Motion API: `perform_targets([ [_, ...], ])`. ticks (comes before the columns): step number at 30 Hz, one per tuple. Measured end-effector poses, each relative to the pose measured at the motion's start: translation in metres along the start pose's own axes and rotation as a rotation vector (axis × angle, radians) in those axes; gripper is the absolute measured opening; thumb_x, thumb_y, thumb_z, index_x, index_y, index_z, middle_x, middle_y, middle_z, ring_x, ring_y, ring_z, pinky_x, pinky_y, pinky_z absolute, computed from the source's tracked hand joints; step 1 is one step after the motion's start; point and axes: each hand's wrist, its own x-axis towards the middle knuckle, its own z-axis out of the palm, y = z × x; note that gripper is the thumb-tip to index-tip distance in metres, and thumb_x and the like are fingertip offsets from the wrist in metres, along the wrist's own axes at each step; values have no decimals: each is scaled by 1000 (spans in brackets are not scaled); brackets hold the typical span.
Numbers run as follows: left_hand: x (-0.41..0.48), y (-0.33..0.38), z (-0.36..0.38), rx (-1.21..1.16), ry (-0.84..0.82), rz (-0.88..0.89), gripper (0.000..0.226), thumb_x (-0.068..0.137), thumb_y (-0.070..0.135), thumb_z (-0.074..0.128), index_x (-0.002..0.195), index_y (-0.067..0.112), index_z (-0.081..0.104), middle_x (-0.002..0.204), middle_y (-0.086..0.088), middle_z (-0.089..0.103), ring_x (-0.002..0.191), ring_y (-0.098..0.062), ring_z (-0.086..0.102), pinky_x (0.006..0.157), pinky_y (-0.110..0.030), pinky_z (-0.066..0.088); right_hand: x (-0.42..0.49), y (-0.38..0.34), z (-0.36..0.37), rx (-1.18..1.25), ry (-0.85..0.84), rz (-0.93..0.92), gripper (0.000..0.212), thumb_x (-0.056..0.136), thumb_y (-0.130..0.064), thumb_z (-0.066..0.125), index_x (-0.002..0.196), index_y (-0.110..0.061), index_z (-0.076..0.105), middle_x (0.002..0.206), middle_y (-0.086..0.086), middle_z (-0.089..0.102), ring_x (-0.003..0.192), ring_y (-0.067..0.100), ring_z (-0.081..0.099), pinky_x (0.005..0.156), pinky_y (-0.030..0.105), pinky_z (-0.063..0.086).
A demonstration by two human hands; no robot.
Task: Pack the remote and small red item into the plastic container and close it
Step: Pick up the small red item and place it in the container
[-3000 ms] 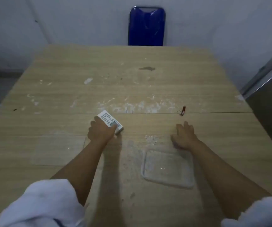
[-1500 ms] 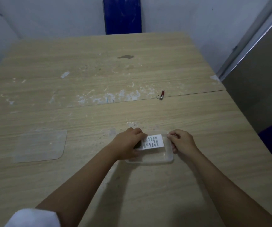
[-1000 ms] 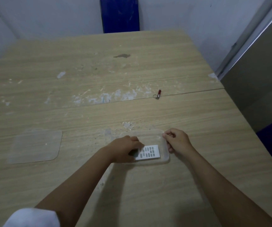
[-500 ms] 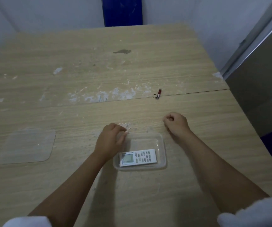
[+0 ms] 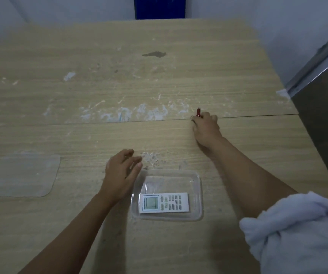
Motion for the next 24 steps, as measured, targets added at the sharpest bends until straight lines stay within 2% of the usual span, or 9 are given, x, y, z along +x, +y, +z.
perform_targets([
  [4,0,3,-2,9,-9,0,60,82,53,30,118,20,64,137,-5,53,128,-19,43,111,-49,28,0,0,3,99,150,29,28,91,-10,48,107,4,66,114,25,54,105,41,52,88,40,50],
  [8,-1,6,-8,3,-31,-1,59,81,53,31,113,19,67,133,-7,56,124,-20,47,109,-50,33,-16,1,-4,222,201,72,17,81,-5,62,92,2,73,103,23,66,94,37,62,80,33,48],
  [11,-3,7,-11,-24,-35,-5,53,82,50,37,105,16,70,118,-7,62,114,-21,53,99,-38,40,-36,-4,-9,350,282,86,15,74,2,60,81,-2,73,90,18,71,86,31,64,75,34,50],
  [13,-9,8,-12,-46,-28,-10,38,86,40,48,102,13,70,108,-6,63,104,-20,55,91,-31,41,-55,-10,-11,456,294,117,13,72,4,61,77,-4,71,82,14,70,79,25,64,71,33,51],
  [15,-17,9,-12,-73,-12,-10,25,88,29,56,102,13,68,103,-5,64,98,-19,57,87,-30,46,-73,-16,-14,614,273,190,12,70,4,64,74,-5,70,76,8,67,72,19,61,64,27,49],
  [17,-26,12,-14,-123,13,-33,21,88,25,59,102,12,66,99,-5,66,90,-17,59,81,-30,50,-94,-23,-17,766,214,253,9,70,0,68,74,-8,70,74,4,65,68,13,58,59,21,45],
  [20,-36,16,-14,-200,23,-105,19,87,22,60,102,11,67,90,-4,68,77,-13,60,68,-19,46,-125,-33,-21,992,69,233,14,72,0,69,72,-13,70,73,3,66,63,8,58,57,19,46],
  [22,-40,18,-13,-240,33,-144,19,86,19,61,102,10,67,84,-3,67,72,-14,59,64,-19,45,-143,-40,-21,963,-11,152,23,71,3,70,66,-20,68,70,-1,66,62,5,59,60,16,46],
  [24,-43,18,-12,-259,54,-172,19,86,14,61,102,9,68,84,-4,67,73,-16,59,70,-26,50,-156,-48,-19,840,-92,78,26,72,3,69,66,-23,69,71,-4,67,67,6,60,63,14,47],
])
